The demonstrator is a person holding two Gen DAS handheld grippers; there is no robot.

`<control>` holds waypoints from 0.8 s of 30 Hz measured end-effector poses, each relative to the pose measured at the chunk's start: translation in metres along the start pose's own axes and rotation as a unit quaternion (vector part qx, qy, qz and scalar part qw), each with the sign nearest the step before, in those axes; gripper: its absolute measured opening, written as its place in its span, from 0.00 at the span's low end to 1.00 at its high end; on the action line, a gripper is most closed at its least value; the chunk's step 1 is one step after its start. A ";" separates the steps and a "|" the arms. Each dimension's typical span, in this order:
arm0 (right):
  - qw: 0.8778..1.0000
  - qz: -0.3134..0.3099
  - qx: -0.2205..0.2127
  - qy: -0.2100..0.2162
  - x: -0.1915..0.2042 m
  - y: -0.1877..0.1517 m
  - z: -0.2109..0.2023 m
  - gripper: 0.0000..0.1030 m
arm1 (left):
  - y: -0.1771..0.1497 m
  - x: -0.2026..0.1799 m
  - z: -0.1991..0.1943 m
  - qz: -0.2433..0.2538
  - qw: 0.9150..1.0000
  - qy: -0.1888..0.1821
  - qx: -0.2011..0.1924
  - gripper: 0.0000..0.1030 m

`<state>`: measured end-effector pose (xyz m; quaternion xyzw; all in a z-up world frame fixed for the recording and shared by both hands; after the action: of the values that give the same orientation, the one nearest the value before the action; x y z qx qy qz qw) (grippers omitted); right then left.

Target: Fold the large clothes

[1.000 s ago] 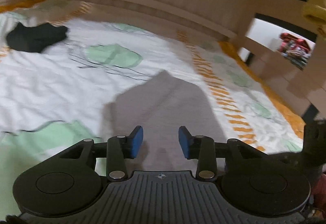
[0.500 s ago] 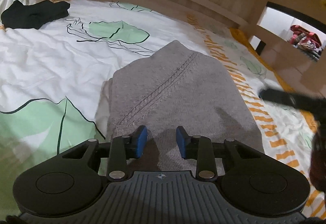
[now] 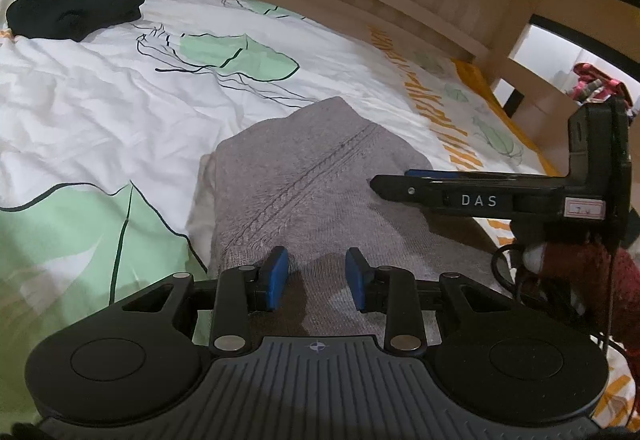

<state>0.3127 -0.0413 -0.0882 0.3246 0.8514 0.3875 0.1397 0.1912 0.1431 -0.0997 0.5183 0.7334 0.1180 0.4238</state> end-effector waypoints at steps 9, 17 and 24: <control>0.999 -0.019 -0.042 -0.018 0.006 -0.001 -0.045 0.61 | 0.000 -0.001 -0.001 0.003 1.000 -0.001 0.001 0.31; 0.997 -0.049 0.005 -0.063 0.029 -0.040 -0.056 0.66 | -0.001 -0.003 0.000 0.011 1.000 0.002 0.003 0.36; 0.997 0.073 0.017 -0.021 -0.001 -0.051 -0.038 0.78 | -0.004 -0.021 0.004 0.037 0.999 -0.026 0.012 0.83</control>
<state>0.2718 -0.0884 -0.1014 0.3960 0.8289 0.3753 0.1236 0.1937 0.1218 -0.0945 0.5531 0.7038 0.1112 0.4318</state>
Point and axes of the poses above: each gripper's, at about its wrist camera, not at the fingertips, and z roughly the way its jaws point, x to its left, y to its top, the point moved 2 cm from there along z, roughly the way its jaws point, and after that the axes turned 11 degrees about -z, right-handed, at the moved point
